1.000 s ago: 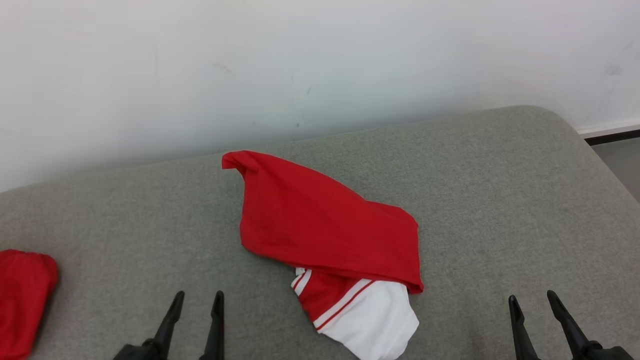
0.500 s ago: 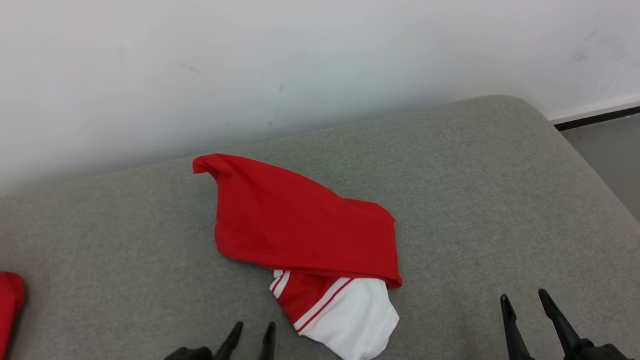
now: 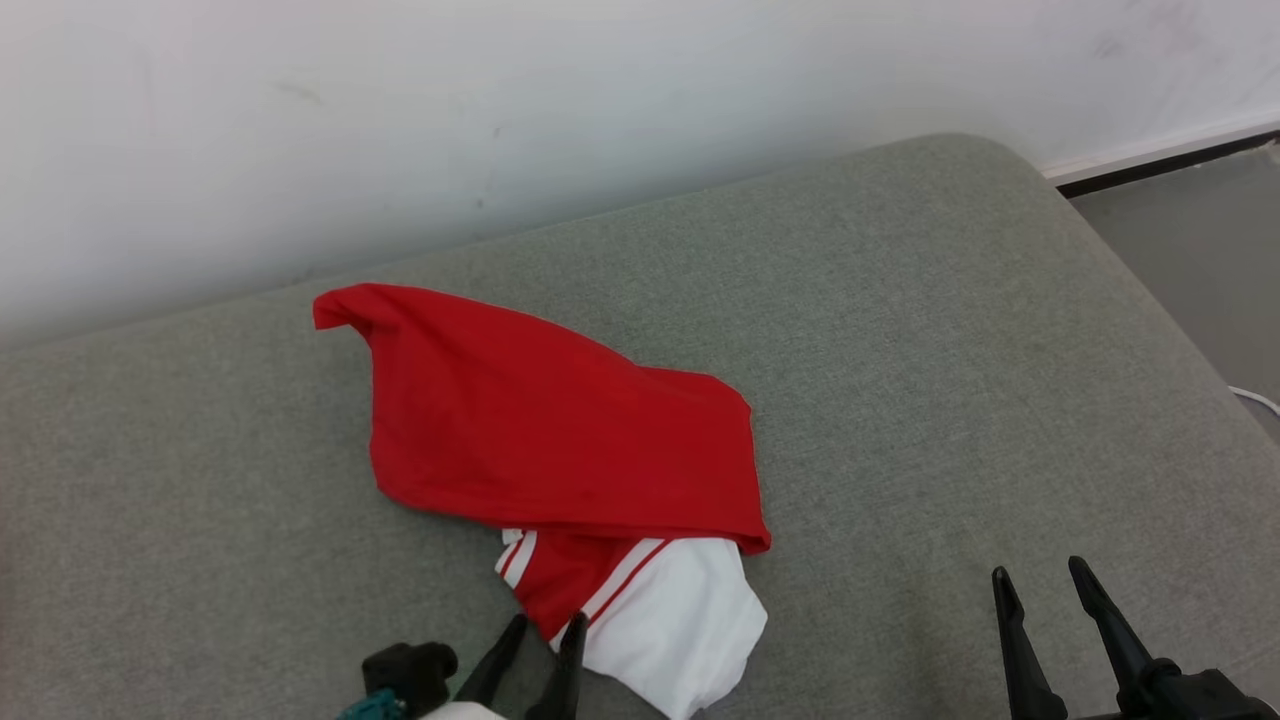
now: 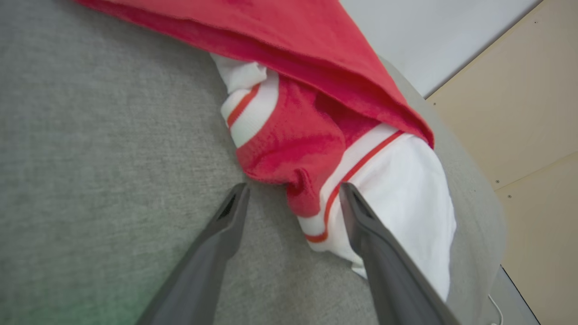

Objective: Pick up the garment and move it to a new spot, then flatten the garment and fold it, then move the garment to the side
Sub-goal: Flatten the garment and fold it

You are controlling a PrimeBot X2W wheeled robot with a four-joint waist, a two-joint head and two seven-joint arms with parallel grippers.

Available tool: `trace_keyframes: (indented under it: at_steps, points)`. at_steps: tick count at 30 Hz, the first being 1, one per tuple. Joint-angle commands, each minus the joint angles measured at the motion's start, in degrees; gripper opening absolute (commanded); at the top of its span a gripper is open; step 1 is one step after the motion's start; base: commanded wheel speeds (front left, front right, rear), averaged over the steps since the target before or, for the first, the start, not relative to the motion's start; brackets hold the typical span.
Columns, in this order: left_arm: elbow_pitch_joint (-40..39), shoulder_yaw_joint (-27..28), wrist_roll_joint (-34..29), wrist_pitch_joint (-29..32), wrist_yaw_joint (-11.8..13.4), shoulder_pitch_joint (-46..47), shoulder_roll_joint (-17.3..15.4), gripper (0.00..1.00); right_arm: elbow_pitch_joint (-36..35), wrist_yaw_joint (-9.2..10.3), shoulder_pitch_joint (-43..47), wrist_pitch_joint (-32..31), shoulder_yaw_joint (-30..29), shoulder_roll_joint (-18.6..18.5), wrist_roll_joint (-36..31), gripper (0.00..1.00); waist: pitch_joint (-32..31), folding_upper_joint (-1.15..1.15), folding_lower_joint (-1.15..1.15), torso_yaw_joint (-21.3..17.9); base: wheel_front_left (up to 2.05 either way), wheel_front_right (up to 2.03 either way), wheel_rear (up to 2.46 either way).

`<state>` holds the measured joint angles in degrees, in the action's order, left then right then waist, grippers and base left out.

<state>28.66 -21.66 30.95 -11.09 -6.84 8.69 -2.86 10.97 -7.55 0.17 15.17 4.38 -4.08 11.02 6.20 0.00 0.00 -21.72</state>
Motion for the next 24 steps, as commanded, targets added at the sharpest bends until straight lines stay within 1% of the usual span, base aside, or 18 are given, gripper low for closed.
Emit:
trace_keyframes:
  at_steps: [1, 2, 3, 4, 8, 10, 12, 17, 20, 24]
  points:
    - [1.3, -1.0, 2.1, 0.9, -0.3, 1.1, 0.0, 1.00, -0.3, 0.13, -0.6, 0.0, -0.2, 0.0, 0.6, 1.00, 1.1, 0.00, 0.00, -0.5, 0.00, 0.00, 0.00]
    - [1.9, -1.5, 2.7, 1.1, -0.4, 1.7, 0.1, 0.98, -0.3, 0.13, -0.7, 0.0, -0.3, 0.0, 0.6, 1.00, 1.4, 0.00, 0.00, -0.5, 0.00, 0.00, 0.00]
    - [2.4, -2.1, 3.5, 1.3, -0.5, 2.3, 0.1, 0.40, -0.3, 0.13, -0.8, 0.0, -0.4, 0.1, 0.5, 1.00, 1.7, 0.00, 0.00, -0.5, 0.00, 0.00, 0.00]
    - [2.9, -2.8, 4.8, 1.7, -0.6, 2.6, 0.2, 0.00, -0.3, 0.13, -0.9, 0.0, -0.5, 0.2, 0.5, 1.00, 1.9, 0.00, 0.00, -0.5, 0.00, 0.00, 0.00]
    - [2.6, -4.6, 11.0, 2.2, -1.0, 3.9, 0.5, 0.00, -0.2, 0.13, -0.6, 0.0, -0.9, 0.5, 0.2, 1.00, 2.0, 0.00, 0.00, -0.1, 0.00, 0.00, 0.00]
    - [1.5, -4.4, 13.7, 1.9, -1.0, 4.8, 0.5, 0.00, -0.1, 0.13, -0.5, 0.0, -1.2, 0.6, 0.0, 1.00, 1.8, 0.00, 0.00, 0.4, 0.00, 0.00, 0.00]
    - [-0.8, -4.4, 15.5, 1.8, -0.9, 5.7, -0.4, 0.00, 0.1, 0.13, -0.6, 0.0, -1.4, 0.7, -0.1, 1.00, 1.4, 0.00, 0.00, 1.0, 0.00, 0.00, 0.00]
    - [-10.4, -2.5, 20.6, 2.9, -0.7, 6.0, -5.4, 0.00, 0.2, 0.13, -0.2, 0.0, -1.6, 0.7, -0.4, 1.00, -0.2, 0.00, 0.00, 2.3, 0.00, 0.00, 0.00]
    - [-17.4, 0.0, 23.2, 4.5, -0.7, 5.5, -8.8, 0.00, 0.2, 0.13, 0.4, 0.0, -1.7, 0.7, -0.6, 1.00, -1.0, 0.00, 0.00, 3.1, 0.00, 0.00, 0.00]
    - [-26.6, 3.4, 24.0, 7.4, 1.5, 6.0, -13.8, 0.00, 0.3, 0.13, 1.0, 0.0, -1.7, 0.5, -0.6, 1.00, -1.7, 0.00, 0.00, 4.3, 0.00, 0.00, 0.00]
